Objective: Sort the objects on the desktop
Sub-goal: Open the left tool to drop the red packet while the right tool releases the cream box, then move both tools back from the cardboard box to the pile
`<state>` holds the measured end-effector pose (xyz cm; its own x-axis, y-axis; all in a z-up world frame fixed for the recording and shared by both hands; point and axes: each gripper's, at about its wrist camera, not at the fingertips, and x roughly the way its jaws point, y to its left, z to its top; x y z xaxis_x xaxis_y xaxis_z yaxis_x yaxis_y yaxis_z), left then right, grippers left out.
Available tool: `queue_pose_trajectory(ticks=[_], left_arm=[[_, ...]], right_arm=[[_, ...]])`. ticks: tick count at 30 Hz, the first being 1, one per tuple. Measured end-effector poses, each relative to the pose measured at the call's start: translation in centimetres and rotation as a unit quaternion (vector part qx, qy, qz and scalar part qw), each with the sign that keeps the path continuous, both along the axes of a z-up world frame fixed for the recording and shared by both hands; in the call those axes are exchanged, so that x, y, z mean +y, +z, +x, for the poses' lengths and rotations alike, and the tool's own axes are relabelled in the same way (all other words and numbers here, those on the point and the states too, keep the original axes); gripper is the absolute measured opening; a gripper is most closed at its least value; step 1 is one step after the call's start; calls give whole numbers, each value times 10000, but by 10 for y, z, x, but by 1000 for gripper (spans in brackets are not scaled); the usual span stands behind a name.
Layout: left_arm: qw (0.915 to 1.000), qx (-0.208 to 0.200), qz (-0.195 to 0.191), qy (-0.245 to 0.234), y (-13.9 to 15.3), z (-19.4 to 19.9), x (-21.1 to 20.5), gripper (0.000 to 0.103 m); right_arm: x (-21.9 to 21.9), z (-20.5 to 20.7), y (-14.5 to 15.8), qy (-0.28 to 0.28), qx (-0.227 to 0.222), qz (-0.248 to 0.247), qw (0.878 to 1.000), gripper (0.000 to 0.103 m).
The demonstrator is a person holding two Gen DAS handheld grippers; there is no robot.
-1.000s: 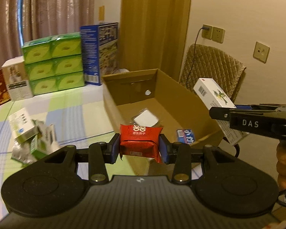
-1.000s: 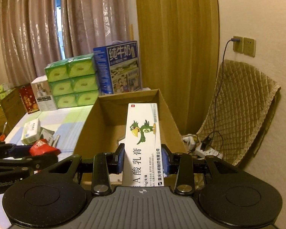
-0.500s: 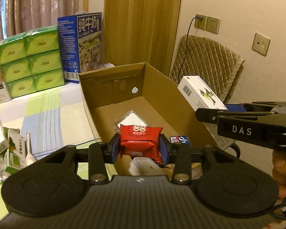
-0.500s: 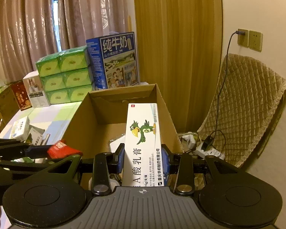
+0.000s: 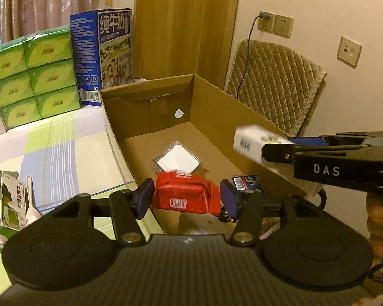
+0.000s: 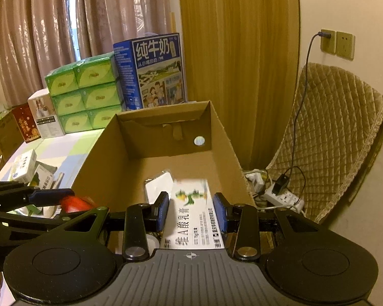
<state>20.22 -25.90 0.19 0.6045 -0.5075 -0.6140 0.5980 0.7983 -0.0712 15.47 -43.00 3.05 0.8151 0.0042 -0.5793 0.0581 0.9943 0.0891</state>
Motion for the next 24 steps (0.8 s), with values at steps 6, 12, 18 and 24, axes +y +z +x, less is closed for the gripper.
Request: queue_pose_trajectory(ticks=[6, 12, 18, 24], left_arm=[[10000, -39, -32, 12, 0, -3, 1, 54], [9997, -139, -197, 33, 5, -9, 9, 61], [9992, -192, -315, 175, 9, -15, 28, 63], [9984, -183, -345, 397, 10, -20, 53, 66]], right_arm=[[1, 0, 2, 11, -22, -15, 10000, 36], [1, 2, 2, 20, -24, 4, 10000, 36], [7, 16, 1, 329, -6, 234, 9992, 37], [6, 12, 4, 206, -80, 377, 9990, 55]])
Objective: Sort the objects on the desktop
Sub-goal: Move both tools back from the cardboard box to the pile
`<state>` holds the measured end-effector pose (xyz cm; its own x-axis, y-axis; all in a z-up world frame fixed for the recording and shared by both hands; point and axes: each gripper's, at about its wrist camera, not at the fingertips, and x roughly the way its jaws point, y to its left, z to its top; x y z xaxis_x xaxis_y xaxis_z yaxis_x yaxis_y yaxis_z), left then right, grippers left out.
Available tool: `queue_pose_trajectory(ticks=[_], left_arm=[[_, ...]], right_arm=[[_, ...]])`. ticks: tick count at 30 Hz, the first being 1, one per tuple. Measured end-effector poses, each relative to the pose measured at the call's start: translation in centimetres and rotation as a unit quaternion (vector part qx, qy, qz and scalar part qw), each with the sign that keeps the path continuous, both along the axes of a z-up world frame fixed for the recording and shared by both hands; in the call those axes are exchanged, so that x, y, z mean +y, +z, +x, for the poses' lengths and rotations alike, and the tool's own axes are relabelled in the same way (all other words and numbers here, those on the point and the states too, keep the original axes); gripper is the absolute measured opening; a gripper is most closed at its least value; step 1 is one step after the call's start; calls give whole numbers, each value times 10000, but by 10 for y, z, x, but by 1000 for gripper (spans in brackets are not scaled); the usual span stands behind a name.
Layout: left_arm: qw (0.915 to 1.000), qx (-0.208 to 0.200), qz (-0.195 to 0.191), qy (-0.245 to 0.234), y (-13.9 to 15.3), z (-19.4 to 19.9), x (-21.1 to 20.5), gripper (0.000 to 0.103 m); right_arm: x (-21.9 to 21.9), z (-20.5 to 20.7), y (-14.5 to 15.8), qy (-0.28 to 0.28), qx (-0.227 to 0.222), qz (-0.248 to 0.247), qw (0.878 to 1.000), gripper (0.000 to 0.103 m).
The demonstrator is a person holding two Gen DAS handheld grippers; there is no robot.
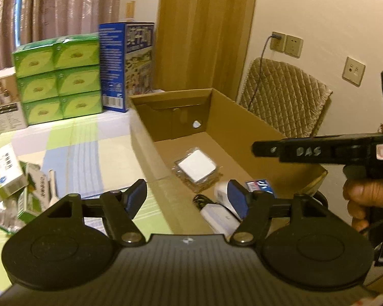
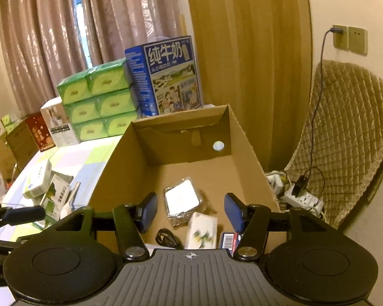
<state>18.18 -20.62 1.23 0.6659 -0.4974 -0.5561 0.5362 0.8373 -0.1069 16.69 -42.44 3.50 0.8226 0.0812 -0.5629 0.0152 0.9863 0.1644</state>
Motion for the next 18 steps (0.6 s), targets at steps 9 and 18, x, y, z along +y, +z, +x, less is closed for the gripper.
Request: queue_pose_trajectory(ticks=[9, 18], left_arm=[[9995, 126, 27, 298, -3, -16, 37, 67], [9977, 115, 60, 664, 3, -42, 82, 73]], right_arm=[[7, -27, 10, -46, -55, 44, 10000, 57], [56, -50, 29, 386, -214, 71, 9990, 67]])
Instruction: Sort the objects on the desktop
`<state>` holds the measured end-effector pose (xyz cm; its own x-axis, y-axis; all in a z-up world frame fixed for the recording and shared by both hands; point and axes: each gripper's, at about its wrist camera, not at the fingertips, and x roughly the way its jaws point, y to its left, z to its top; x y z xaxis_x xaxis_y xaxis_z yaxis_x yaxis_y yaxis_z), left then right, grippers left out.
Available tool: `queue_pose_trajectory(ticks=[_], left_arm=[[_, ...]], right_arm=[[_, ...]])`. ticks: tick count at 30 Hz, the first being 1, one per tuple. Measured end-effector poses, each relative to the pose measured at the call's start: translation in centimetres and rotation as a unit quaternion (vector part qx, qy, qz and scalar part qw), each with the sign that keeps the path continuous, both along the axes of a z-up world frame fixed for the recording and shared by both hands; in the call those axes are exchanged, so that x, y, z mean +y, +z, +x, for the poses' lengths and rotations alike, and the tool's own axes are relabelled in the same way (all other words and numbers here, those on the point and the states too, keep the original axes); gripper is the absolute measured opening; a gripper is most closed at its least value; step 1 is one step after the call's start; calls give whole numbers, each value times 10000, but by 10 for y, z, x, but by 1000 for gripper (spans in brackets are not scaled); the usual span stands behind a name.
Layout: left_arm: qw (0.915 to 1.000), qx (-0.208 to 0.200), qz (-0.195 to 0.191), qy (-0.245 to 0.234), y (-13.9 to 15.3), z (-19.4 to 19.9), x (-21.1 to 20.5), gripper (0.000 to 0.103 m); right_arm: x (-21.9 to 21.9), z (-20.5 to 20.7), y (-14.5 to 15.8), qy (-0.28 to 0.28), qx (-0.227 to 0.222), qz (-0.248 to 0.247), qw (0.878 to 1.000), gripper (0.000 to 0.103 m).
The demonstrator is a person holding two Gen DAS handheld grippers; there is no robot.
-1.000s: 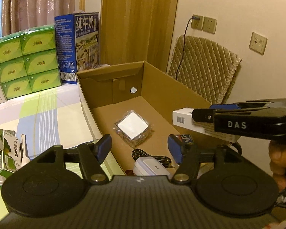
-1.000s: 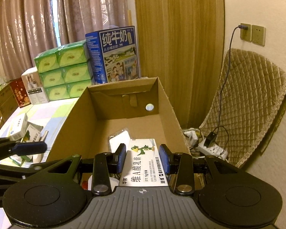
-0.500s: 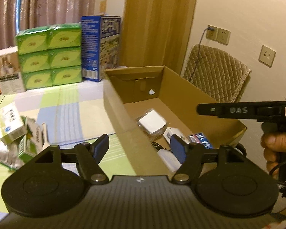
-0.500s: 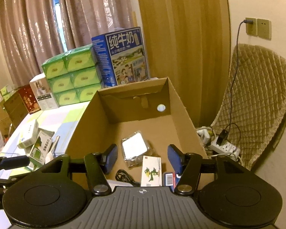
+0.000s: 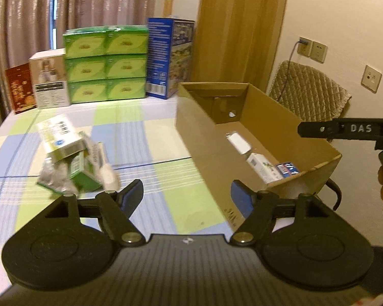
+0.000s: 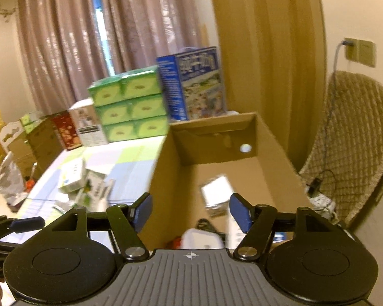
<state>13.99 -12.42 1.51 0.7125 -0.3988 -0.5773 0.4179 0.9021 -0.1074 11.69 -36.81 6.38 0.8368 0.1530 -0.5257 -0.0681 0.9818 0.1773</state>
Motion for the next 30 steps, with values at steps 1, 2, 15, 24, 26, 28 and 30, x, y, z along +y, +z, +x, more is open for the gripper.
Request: queue_pose_trajectory(ticks=[1, 2, 15, 24, 26, 28, 30], left_arm=[[10000, -4, 3, 54, 1, -2, 6, 75], [9999, -13, 3, 112, 3, -5, 12, 76], [9961, -148, 240, 835, 18, -20, 102, 87], [9913, -107, 459, 1232, 10, -2, 149, 89], [9902, -84, 472, 1312, 5, 6, 157, 90], [9890, -62, 509, 1390, 0, 15, 165, 91], [9883, -46, 522, 1432, -5, 25, 172, 91]], right_arm=[[8, -2, 2, 72, -20, 3, 10000, 69], [16, -4, 4, 152, -38, 0, 9999, 71], [107, -8, 7, 1033, -100, -130, 9945, 82], [142, 8, -10, 1338, -21, -284, 9906, 83], [150, 15, -17, 1401, 13, -299, 9897, 83], [159, 24, -24, 1469, 52, -311, 9886, 83], [168, 35, -32, 1539, 85, -336, 9875, 83]])
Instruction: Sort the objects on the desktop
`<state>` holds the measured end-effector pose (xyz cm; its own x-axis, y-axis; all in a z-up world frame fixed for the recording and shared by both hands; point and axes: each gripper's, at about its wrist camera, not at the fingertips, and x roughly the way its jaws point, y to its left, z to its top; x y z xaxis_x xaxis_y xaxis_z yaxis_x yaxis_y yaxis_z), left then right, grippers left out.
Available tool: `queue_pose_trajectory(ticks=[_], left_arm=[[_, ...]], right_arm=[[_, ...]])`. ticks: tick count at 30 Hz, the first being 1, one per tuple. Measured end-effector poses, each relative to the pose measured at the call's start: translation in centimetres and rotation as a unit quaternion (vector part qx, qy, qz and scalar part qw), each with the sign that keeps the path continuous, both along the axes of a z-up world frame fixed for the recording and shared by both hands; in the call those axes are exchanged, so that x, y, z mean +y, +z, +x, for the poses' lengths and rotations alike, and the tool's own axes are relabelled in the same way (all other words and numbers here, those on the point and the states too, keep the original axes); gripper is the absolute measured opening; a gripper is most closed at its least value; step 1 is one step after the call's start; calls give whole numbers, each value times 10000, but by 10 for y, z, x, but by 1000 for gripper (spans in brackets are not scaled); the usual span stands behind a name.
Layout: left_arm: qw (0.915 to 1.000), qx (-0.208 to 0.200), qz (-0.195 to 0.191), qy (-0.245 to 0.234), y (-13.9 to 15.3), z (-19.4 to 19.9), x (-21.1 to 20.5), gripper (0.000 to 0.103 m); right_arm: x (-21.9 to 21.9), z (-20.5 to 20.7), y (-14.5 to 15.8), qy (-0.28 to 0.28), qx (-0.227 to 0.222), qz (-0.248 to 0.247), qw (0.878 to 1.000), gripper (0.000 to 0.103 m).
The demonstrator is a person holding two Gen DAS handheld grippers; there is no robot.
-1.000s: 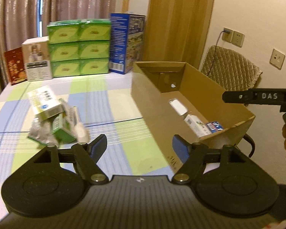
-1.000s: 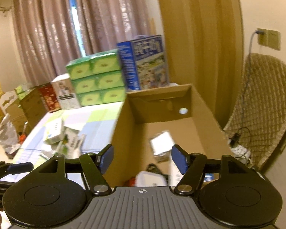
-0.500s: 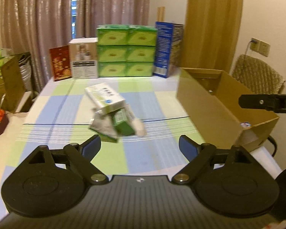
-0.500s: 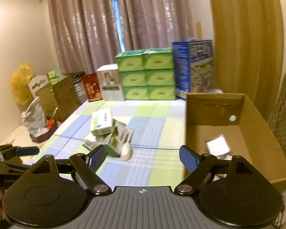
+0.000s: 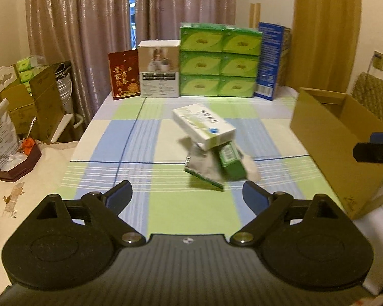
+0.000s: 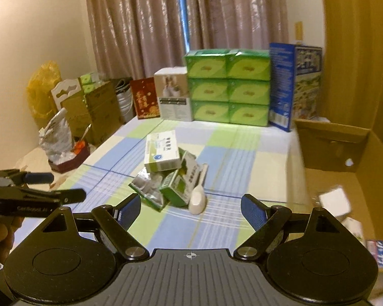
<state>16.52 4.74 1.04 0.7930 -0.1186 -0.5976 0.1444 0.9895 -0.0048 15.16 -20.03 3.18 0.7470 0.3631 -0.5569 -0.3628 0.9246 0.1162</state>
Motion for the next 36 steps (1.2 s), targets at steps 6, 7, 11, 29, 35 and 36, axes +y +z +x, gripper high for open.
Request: queue_pose_trajectory(ticks=[6, 7, 11, 29, 35, 36], left_arm=[[9999, 49, 31, 156, -19, 39, 17, 92], [9998, 55, 35, 173, -22, 45, 19, 92], [9996, 164, -17, 214, -35, 71, 30, 93], [9994, 350, -21, 6, -55, 141, 48, 93], [9992, 377, -131, 87, -58, 145, 53, 93], [9992, 372, -112, 68, -58, 145, 52, 93]], right_arm=[[28, 37, -27, 223, 16, -152, 9996, 83], [33, 44, -31, 254, 22, -172, 9995, 83], [50, 71, -48, 353, 38, -195, 9992, 83], [104, 156, -93, 627, -47, -370, 9973, 83], [114, 171, -99, 665, -60, -417, 9969, 83], [115, 172, -99, 666, -59, -419, 9969, 83]])
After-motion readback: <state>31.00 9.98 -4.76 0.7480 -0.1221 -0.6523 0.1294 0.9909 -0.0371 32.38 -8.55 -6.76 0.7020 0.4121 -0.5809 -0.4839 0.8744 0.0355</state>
